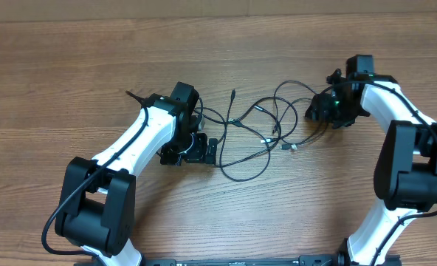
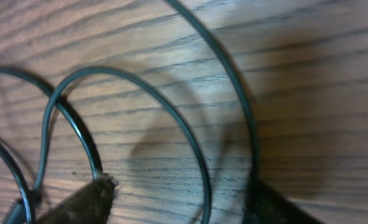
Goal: Untangle cables
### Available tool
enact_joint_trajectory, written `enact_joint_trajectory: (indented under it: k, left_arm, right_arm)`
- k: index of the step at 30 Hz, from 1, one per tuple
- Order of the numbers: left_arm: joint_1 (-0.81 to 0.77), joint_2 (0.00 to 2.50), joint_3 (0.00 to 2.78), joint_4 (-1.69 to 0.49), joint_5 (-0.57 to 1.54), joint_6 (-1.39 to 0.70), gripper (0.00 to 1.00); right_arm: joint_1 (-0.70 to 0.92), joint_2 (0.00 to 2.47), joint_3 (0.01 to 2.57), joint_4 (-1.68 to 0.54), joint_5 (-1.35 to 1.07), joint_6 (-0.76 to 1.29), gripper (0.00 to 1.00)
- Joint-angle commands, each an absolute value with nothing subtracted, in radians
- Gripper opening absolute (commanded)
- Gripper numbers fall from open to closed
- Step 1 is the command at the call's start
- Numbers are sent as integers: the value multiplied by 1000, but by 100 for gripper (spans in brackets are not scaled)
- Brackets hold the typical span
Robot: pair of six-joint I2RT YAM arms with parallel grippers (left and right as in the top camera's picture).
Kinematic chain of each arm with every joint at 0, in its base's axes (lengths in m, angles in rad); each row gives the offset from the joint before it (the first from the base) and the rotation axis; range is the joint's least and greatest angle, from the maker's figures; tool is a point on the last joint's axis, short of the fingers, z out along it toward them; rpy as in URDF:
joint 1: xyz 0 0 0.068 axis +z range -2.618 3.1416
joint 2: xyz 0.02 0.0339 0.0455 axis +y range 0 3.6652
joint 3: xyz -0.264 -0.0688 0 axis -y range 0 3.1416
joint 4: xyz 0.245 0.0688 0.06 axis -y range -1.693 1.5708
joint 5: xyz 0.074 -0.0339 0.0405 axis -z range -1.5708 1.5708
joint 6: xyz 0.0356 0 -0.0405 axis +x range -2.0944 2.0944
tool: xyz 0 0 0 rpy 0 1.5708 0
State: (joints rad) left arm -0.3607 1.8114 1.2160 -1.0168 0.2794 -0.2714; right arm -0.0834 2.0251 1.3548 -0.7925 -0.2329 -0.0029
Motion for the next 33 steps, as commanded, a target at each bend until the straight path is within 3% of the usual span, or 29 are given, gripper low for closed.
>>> enact_joint_trajectory:
  k: [1, 2, 5, 11, 19, 27, 33]
  left_arm:
    - [-368, 1819, 1213, -1016, 278, -277, 99]
    - [-368, 1819, 1213, -1016, 277, -277, 100]
    - [-368, 1819, 1213, -1016, 278, -277, 99]
    - [-368, 1819, 1213, -1016, 278, -277, 100]
    - [-368, 1819, 1213, -1016, 278, -277, 99]
    - [-368, 1819, 1213, -1016, 278, -277, 100]
    - [-368, 1819, 1213, -1016, 278, -277, 100]
  right_arm:
    - [-54, 2061, 1346, -794, -133, -1, 51]
    - [-51, 2061, 1346, -794, -123, -1, 44]
    - [-45, 2061, 1347, -791, -113, 0, 4]
    - [-45, 1995, 1413, -853, -113, 30, 4]
    - [-9, 1721, 1462, -845, -61, 28, 4]
    - [146, 1485, 1462, -822, 96, -154, 4]
    - [281, 1478, 1454, -858, 287, -222, 4]
